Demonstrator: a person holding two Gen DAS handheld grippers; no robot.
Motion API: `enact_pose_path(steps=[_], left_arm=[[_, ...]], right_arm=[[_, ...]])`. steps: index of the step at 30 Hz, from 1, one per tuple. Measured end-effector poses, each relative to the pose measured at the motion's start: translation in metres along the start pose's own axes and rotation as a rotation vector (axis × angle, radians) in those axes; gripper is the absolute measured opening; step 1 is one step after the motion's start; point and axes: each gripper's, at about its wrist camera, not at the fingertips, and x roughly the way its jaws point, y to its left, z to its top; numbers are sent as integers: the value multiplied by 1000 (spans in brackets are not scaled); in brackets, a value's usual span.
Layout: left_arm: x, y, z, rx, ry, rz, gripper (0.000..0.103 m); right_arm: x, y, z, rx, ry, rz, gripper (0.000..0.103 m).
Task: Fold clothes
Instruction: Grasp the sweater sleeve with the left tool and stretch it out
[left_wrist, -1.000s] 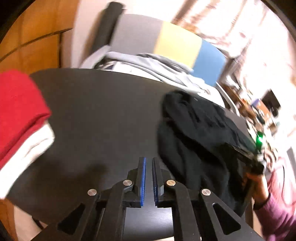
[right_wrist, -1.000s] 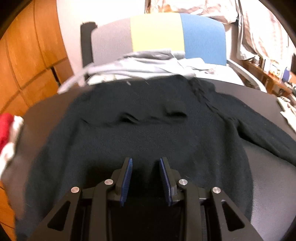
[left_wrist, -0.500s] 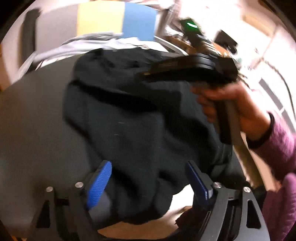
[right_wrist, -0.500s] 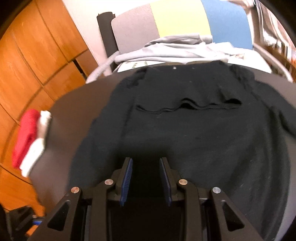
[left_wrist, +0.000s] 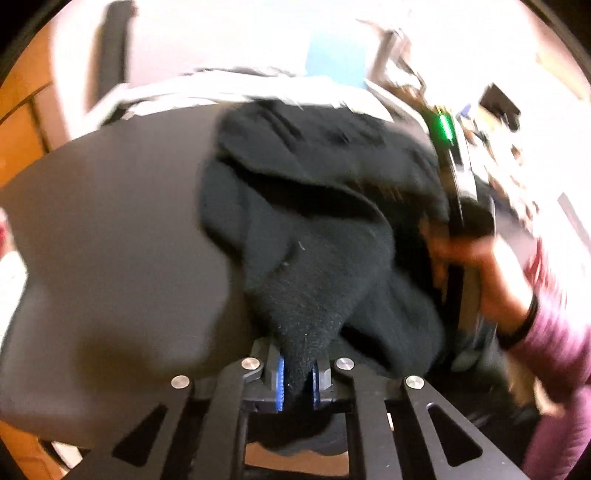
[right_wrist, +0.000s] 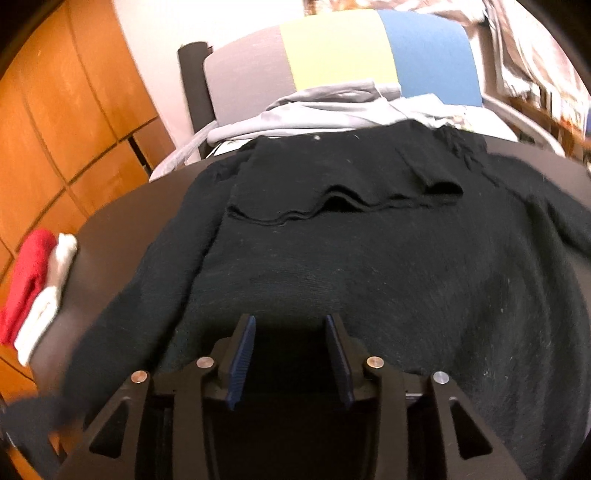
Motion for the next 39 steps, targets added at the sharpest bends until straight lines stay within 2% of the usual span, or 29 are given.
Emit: enact_pose_path(steps=[4,7,12,17,21,22,24,26,28,30,35,39], left_arm=[[-31,46,32,-110,-88,36,10],[-43,97,56,-211,-112,67,9],[-27,178,85,-430,-59,75,9],[-6,258,83,-671,-6,100,9],[7,306,61,-867,27,97,10],[8,309,58,-876,32,94,10],[8,300,56,-831,26,104,12],[3,287,54,-748,20,123,24],[-7,273,48,-675,-5,141,68],[-18,264,42,-629,-30,154,73],[-34,274,27,-668,-40,161,80],[-32,252,10,-612,-20,250,80]], right_arm=[[0,-1,-1,5,-3,2,39],[0,-2,-1,8,-4,7,39],[0,-3,-1,11,-4,12,39],[0,-3,-1,9,-3,12,39],[-1,-3,-2,11,-3,15,39],[-1,-3,-2,11,-3,15,39],[-1,-4,-2,13,-3,18,39],[0,-4,-2,14,-2,19,39],[0,-4,-1,11,6,20,39],[1,-2,1,-11,23,15,38],[1,-3,4,-62,58,32,37],[-1,-3,2,-76,63,40,37]])
